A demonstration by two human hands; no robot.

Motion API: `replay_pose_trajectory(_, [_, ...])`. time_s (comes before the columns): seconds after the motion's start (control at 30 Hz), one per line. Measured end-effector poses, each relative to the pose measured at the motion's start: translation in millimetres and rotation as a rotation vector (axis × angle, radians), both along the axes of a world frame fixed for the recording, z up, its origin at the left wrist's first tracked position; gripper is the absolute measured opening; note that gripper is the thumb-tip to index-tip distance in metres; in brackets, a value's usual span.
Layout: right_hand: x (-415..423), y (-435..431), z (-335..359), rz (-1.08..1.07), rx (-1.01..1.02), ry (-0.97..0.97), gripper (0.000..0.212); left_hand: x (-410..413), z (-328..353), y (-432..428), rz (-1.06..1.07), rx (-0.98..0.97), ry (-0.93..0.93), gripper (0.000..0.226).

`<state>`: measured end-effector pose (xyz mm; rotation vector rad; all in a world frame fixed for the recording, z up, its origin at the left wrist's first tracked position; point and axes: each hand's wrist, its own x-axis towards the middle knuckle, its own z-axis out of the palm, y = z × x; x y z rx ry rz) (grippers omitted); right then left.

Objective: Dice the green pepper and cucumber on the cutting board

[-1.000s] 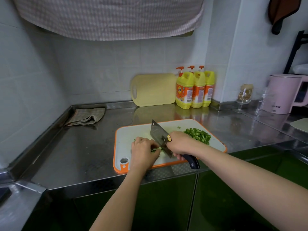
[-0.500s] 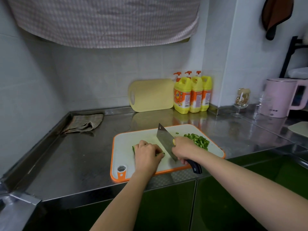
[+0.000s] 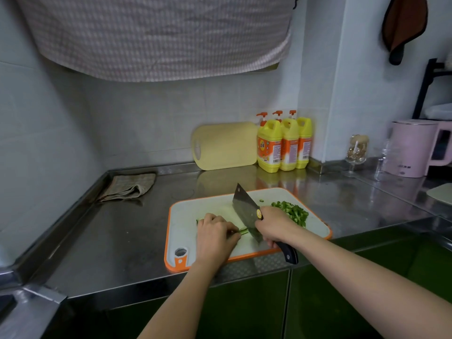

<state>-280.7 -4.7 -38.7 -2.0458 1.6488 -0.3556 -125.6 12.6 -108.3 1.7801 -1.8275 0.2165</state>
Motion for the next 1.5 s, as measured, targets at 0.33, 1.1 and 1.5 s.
replay_pose_trajectory(0.33, [9.5,6.7,12.8,0.036,0.089,0.139,0.022,0.9,-0.7,-4.0,0.017,0.003,0.07,0.021])
replay_pose_trajectory(1.1, [21.7,5.9,3.6,0.02,0.037,0.118,0.018,3.3,-5.1,-6.1,0.019,-0.023,0.137,0.02])
replay_pose_trajectory(1.5, [13.8,5.1,5.1,0.036,-0.027,-0.038,0.014,3.9,-7.4,-2.7,0.005,-0.037,0.114,0.021])
